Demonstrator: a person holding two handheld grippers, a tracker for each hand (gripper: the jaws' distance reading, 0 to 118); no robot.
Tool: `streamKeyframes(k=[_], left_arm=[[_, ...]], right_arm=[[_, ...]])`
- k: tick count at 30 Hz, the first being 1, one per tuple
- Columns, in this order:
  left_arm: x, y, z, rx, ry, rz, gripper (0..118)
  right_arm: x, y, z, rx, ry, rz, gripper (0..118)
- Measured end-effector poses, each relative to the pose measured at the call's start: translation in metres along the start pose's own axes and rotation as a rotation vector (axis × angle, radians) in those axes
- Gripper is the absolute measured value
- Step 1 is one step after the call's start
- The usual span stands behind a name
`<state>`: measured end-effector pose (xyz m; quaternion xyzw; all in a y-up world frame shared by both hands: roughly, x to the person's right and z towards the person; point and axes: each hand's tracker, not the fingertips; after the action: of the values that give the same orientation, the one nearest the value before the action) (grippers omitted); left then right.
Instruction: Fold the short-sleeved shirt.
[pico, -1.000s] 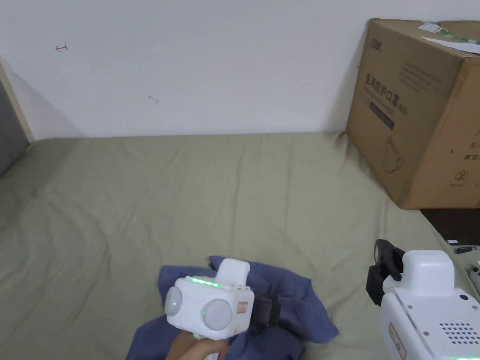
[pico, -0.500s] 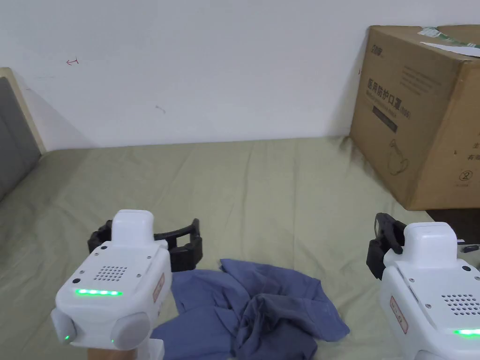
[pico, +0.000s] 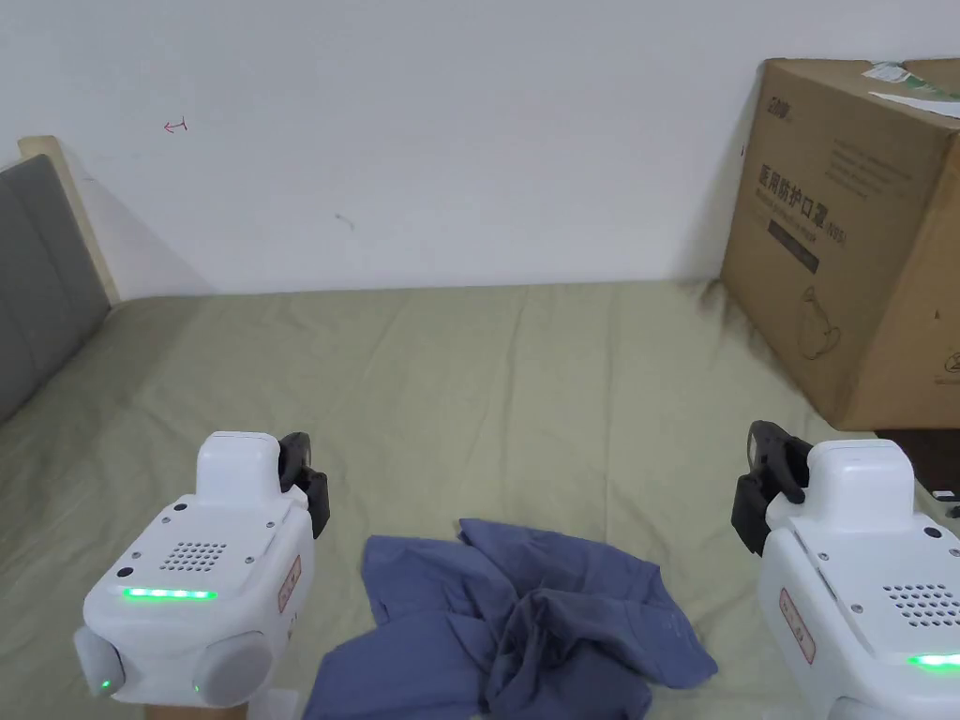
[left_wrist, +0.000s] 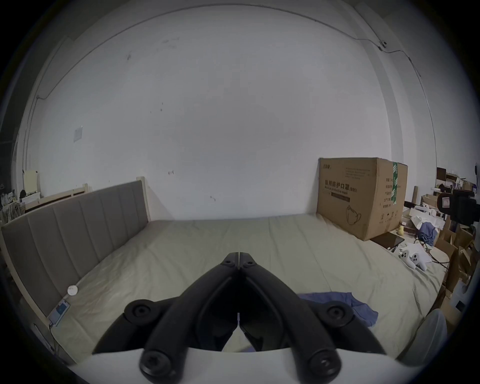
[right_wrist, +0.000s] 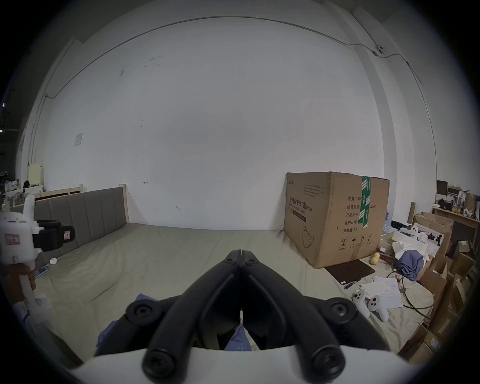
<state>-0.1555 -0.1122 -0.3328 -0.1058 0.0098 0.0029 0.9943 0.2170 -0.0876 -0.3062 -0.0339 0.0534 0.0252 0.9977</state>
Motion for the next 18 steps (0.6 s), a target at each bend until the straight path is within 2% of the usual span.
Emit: streamKeyframes(k=[2,7,13,14,16,17,18], left_arm=[[-0.001,-0.005,-0.007,-0.077,-0.015,0.021,0],[-0.006,-0.054,-0.028,-0.415,-0.112,0.192,0],[-0.008,-0.123,-0.038,-0.606,-0.044,0.222,0],[-0.008,-0.133,-0.041,-0.649,-0.022,0.208,3],[-0.008,-0.147,-0.046,-0.746,-0.007,0.188,20],[-0.009,-0.156,-0.049,-0.790,0.005,0.180,20],[-0.010,-0.164,-0.053,-0.830,0.012,0.194,56]], right_arm=[[0.001,-0.001,0.000,-0.004,-0.001,0.001,0],[0.003,-0.010,-0.001,-0.023,-0.006,-0.010,0],[0.007,-0.024,-0.002,-0.063,-0.011,-0.003,0],[0.008,-0.025,-0.002,-0.069,-0.011,-0.002,0],[0.011,-0.029,-0.003,-0.078,-0.013,-0.005,0],[0.012,-0.030,-0.003,-0.083,-0.015,-0.006,0],[0.012,-0.032,-0.004,-0.087,-0.019,-0.007,0]])
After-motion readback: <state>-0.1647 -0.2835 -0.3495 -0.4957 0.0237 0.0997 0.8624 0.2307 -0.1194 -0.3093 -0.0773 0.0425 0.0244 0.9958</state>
